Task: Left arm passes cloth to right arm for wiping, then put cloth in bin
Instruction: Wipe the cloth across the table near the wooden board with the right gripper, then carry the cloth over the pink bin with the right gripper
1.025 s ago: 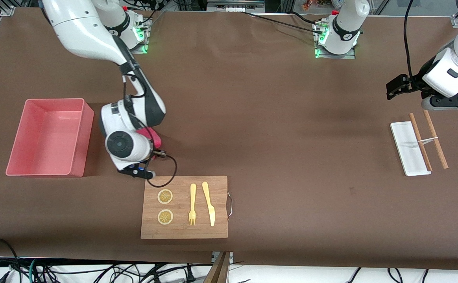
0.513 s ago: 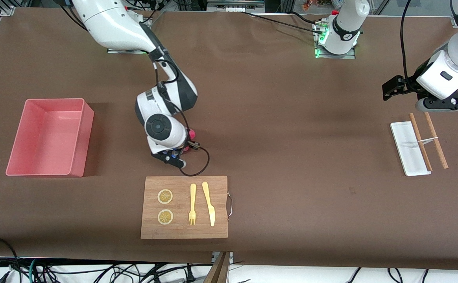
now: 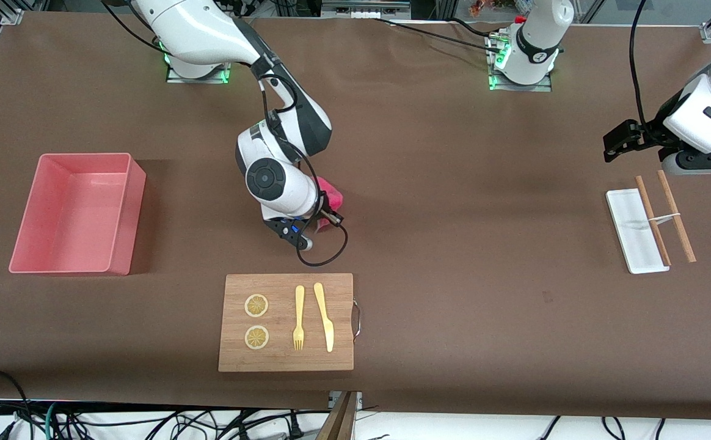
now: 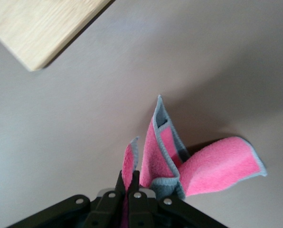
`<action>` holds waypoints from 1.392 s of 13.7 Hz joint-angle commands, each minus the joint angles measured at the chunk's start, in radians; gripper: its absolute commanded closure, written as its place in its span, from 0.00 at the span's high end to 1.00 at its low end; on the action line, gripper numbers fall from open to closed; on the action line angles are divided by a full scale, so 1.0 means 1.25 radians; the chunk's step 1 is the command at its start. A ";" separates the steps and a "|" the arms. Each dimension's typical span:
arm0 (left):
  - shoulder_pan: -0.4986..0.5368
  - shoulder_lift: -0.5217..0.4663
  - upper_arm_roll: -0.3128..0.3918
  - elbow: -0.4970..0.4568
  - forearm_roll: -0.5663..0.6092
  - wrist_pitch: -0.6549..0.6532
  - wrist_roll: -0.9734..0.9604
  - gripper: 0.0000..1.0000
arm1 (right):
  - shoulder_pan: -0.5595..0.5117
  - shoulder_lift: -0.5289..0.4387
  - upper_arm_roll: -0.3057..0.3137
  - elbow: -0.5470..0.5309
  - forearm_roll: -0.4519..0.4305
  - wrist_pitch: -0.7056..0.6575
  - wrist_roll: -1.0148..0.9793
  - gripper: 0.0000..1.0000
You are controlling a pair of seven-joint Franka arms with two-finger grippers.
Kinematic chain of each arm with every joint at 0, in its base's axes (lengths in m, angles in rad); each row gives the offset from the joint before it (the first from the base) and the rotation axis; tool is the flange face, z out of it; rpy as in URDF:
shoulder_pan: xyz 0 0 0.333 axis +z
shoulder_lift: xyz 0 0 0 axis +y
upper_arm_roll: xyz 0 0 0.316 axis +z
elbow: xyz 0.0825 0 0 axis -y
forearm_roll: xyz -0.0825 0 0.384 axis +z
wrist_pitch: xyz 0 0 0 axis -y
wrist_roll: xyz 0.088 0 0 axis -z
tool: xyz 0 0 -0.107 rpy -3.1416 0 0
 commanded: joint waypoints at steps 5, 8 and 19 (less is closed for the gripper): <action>-0.007 0.017 -0.003 0.031 -0.001 -0.021 0.007 1.00 | -0.036 0.042 -0.025 0.003 0.019 -0.051 -0.114 0.00; -0.007 0.016 -0.003 0.031 0.000 -0.021 0.007 1.00 | -0.083 0.044 -0.051 -0.003 -0.066 -0.145 -0.231 0.00; -0.008 0.016 -0.006 0.032 0.001 -0.022 0.007 1.00 | -0.206 0.023 -0.195 0.007 -0.214 -0.315 -0.713 0.00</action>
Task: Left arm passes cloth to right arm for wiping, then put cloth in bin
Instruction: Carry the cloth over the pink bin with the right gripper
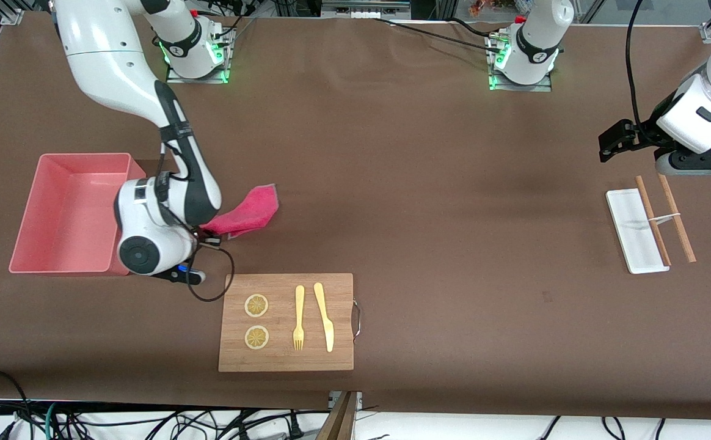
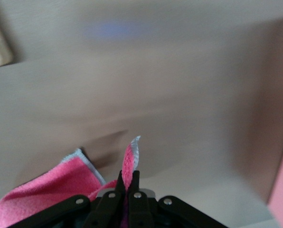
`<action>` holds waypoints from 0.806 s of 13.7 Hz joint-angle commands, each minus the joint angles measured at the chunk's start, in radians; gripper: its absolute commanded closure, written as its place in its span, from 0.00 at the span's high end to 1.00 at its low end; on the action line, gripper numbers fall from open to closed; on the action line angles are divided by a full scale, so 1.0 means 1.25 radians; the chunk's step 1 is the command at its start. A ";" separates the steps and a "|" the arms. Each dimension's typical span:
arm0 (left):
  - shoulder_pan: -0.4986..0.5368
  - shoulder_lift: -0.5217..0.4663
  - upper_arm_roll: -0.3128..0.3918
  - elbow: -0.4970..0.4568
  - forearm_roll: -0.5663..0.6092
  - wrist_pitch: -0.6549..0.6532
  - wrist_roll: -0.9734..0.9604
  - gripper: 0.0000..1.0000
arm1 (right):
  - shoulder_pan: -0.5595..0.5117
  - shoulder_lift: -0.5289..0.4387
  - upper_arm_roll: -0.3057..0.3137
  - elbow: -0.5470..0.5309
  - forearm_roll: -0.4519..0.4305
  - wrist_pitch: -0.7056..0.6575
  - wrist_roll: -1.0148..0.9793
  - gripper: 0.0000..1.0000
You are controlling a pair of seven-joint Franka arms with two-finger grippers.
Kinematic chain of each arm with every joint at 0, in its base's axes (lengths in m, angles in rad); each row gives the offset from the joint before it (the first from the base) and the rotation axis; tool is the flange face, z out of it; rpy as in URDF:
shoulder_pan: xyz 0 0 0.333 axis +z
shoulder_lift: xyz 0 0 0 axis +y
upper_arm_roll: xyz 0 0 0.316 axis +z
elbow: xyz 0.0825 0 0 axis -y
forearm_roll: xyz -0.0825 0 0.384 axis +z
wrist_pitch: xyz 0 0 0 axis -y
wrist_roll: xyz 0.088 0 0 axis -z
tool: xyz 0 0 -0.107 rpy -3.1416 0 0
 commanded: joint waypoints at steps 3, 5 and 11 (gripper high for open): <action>-0.002 0.013 -0.008 0.029 0.003 -0.017 0.007 1.00 | 0.004 -0.091 -0.036 0.014 -0.014 -0.084 -0.095 0.00; -0.002 0.013 -0.008 0.029 0.001 -0.017 0.007 1.00 | 0.002 -0.116 -0.063 0.089 -0.013 -0.204 -0.130 0.00; -0.002 0.013 -0.008 0.029 0.003 -0.016 0.007 1.00 | 0.002 -0.138 -0.253 0.211 -0.013 -0.406 -0.413 0.00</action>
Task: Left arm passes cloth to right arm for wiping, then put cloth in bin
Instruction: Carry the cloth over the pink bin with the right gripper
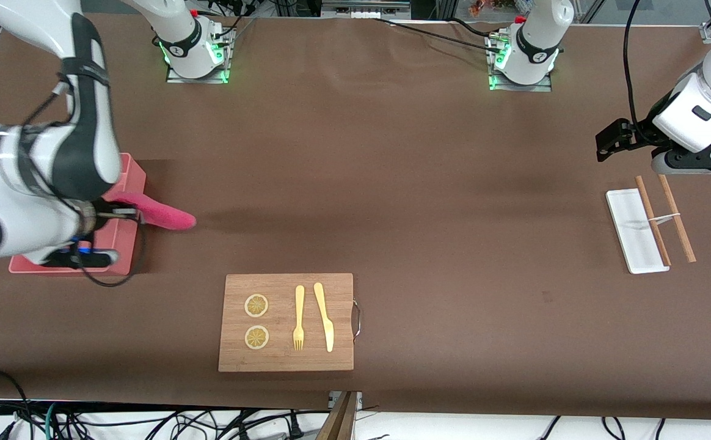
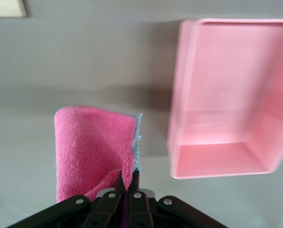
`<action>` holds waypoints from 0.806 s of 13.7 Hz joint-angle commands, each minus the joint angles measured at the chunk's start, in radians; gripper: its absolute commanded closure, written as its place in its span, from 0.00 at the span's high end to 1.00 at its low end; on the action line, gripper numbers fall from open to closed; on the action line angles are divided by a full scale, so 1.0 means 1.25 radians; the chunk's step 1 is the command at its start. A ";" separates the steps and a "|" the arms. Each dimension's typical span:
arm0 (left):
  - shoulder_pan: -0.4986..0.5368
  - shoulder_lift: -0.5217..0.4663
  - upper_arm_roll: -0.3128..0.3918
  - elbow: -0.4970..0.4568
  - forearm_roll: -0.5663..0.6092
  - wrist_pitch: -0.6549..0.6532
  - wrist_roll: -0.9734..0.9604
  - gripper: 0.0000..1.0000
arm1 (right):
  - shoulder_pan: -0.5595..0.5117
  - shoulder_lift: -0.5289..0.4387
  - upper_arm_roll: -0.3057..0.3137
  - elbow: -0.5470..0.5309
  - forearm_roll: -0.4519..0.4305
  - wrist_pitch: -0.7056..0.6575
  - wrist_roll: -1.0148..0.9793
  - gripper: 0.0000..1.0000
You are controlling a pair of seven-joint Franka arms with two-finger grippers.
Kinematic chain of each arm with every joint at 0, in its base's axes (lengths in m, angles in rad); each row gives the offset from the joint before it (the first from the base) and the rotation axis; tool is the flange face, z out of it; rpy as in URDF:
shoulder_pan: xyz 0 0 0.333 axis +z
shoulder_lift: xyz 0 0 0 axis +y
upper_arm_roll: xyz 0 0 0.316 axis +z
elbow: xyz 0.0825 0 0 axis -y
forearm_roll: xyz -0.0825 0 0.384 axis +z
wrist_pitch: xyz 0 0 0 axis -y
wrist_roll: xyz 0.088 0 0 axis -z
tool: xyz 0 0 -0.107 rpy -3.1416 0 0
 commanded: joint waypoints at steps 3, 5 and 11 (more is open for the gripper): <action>-0.002 0.013 -0.001 0.027 0.003 -0.017 0.007 1.00 | 0.001 0.005 -0.165 0.017 -0.008 -0.028 -0.266 0.00; -0.002 0.013 0.001 0.027 0.003 -0.017 0.007 1.00 | -0.011 0.006 -0.194 0.010 -0.010 -0.029 -0.312 0.00; -0.002 0.012 -0.004 0.027 0.001 -0.017 0.007 1.00 | -0.058 0.023 -0.195 -0.005 -0.012 -0.014 -0.351 0.00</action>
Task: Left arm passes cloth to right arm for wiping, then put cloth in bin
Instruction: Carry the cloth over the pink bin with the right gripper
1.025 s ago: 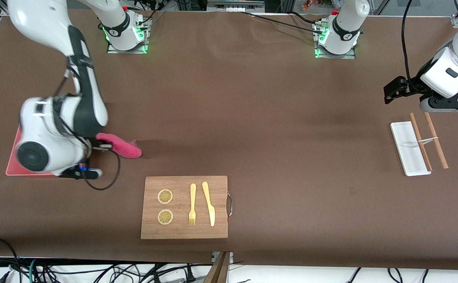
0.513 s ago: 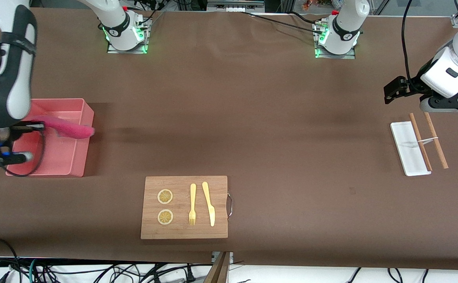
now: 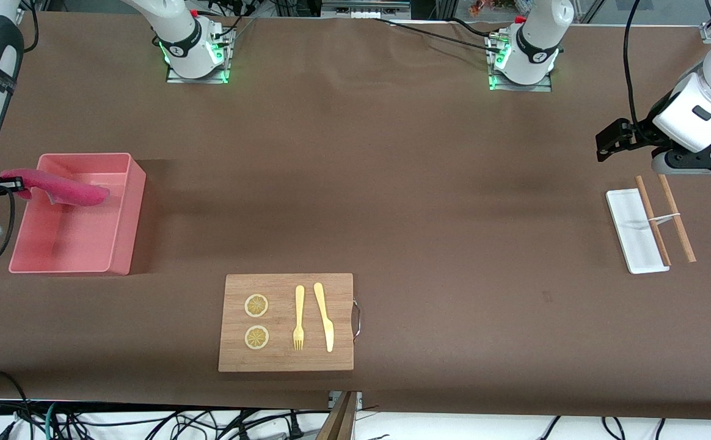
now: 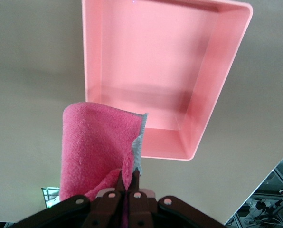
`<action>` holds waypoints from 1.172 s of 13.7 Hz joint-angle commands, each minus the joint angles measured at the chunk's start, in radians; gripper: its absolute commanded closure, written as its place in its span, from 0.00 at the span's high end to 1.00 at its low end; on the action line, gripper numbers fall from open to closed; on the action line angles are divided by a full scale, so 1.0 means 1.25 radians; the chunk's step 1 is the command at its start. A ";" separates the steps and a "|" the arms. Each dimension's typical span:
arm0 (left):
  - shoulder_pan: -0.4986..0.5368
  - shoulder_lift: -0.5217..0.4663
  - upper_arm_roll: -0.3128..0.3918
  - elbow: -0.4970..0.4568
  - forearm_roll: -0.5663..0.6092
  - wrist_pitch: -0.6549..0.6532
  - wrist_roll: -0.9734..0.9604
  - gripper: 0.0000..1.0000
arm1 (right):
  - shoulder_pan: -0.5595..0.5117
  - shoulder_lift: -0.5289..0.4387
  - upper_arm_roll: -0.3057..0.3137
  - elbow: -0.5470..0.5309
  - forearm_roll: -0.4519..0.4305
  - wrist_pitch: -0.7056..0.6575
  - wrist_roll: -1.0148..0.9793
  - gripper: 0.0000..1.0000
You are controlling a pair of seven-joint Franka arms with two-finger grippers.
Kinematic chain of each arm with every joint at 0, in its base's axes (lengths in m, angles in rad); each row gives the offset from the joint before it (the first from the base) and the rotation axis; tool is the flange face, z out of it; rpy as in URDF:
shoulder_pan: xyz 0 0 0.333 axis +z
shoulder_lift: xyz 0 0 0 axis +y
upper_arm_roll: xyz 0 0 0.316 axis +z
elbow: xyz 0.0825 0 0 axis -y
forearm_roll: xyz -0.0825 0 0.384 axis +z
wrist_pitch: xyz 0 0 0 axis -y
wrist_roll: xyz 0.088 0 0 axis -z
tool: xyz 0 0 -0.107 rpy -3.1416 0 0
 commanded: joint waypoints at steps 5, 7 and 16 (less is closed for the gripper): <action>-0.002 0.013 -0.013 0.028 0.003 -0.012 0.007 1.00 | -0.011 0.028 0.001 -0.066 -0.016 0.078 -0.028 0.00; -0.002 0.013 -0.013 0.028 0.003 -0.014 0.007 1.00 | -0.038 0.033 0.024 -0.124 -0.016 0.166 -0.040 0.00; -0.002 0.013 -0.013 0.028 0.003 -0.014 0.006 1.00 | -0.106 0.036 0.138 -0.310 -0.005 0.502 -0.035 0.45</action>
